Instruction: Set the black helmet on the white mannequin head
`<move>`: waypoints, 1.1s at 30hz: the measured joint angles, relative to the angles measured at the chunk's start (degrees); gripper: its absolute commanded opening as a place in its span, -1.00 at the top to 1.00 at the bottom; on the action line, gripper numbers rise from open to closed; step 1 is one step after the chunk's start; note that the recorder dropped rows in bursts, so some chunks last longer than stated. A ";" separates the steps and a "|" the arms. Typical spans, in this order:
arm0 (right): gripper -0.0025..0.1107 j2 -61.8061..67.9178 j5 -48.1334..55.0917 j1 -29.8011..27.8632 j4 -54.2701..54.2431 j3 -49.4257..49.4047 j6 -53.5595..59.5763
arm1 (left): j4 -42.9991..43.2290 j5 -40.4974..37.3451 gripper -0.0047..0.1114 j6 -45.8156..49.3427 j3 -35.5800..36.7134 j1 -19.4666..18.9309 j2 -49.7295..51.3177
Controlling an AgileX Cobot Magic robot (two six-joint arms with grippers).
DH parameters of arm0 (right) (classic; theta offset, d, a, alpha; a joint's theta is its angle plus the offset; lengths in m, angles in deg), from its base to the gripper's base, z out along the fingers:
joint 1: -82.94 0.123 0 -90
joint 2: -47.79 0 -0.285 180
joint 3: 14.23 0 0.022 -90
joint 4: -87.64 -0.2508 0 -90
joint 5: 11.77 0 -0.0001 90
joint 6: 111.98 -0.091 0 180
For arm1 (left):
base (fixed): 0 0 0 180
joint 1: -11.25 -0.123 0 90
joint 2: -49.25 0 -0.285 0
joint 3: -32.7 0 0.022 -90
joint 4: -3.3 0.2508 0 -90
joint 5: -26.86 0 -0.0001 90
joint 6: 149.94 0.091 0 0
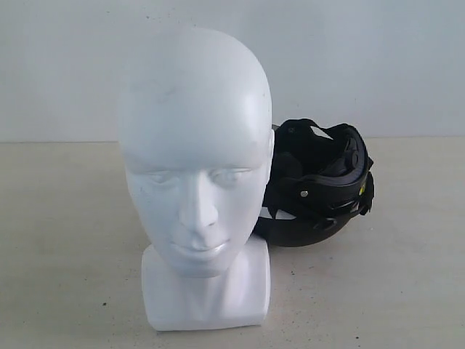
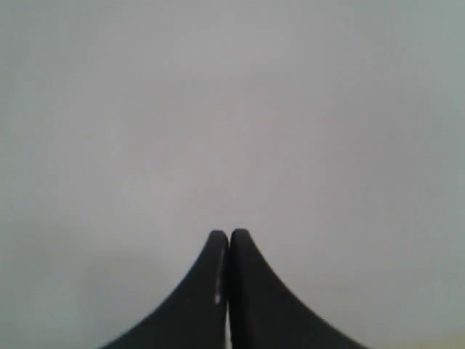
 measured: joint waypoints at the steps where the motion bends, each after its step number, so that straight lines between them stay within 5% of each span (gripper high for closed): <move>1: 0.96 5.44 13.03 0.24 -1.56 5.85 1.23 | 0.00 0.00 0.84 0.00 0.00 0.00 0.00; 4: 0.96 19.21 39.72 2.24 -14.46 14.28 11.12 | 0.00 0.00 0.84 0.00 0.00 0.00 0.00; 8: 0.96 29.35 50.38 3.92 -27.13 14.39 14.61 | 0.00 0.00 0.84 0.00 0.00 0.00 0.00; 16: 0.89 43.52 37.87 4.06 -66.37 11.12 55.36 | 0.00 0.00 0.84 0.00 0.00 0.00 0.00; 23: -0.28 54.94 32.48 4.06 -76.05 14.48 64.69 | 0.00 0.00 0.84 0.00 0.00 0.00 0.00; 33: -0.25 70.24 34.16 4.06 -75.09 27.54 65.99 | 0.00 0.00 0.84 0.00 0.00 0.00 0.00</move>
